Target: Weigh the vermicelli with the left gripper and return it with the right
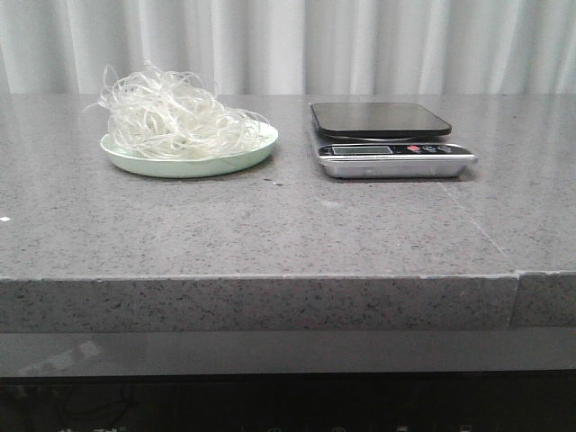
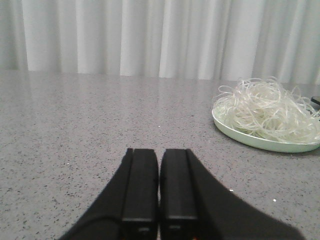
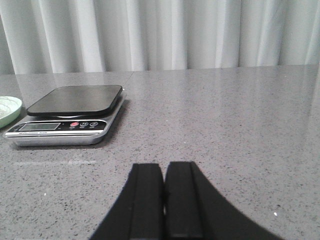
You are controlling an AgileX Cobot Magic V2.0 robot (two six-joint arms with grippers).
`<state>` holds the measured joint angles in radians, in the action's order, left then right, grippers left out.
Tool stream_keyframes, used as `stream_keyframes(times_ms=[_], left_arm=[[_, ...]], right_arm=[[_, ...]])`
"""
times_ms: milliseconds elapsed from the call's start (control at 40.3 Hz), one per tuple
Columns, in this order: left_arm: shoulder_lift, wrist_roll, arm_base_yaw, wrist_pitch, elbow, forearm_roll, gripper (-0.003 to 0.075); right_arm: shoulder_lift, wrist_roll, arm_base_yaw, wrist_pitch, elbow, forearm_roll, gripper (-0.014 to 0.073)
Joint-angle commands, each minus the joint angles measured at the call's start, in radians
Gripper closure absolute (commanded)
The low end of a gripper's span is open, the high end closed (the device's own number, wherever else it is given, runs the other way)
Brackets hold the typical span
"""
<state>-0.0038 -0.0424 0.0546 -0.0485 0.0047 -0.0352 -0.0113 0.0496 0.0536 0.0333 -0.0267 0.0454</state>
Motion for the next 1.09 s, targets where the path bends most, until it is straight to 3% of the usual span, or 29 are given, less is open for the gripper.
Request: stream_keyframes(times_ms=[0,570,719,794,1067], left_arm=[[-0.023,-0.006,-0.004,0.082,0.037,-0.010,0.0565],[-0.023,-0.006,-0.004,0.085,0.037,-0.010,0.0565],[-0.023,-0.006,-0.004,0.192,0.024,-0.007,0.0565],[-0.023,-0.006,-0.002,0.194,-0.028,-0.007,0.0565],[0.022,-0.006,-0.002,-0.012,-0.339,-0.003,0.0565]], right_arm=[[-0.015,-0.004,-0.005,-0.090,0.003,0.000,0.0428],[-0.015,-0.004,-0.005,-0.096,0.004,0.000,0.0428],[-0.015,-0.004,-0.005,-0.091,0.034,0.000,0.0428],[-0.015,-0.004,-0.005,-0.076,0.082,0.000,0.0428],[0.033,-0.004,-0.005,0.117,0.358,0.000,0.0428]])
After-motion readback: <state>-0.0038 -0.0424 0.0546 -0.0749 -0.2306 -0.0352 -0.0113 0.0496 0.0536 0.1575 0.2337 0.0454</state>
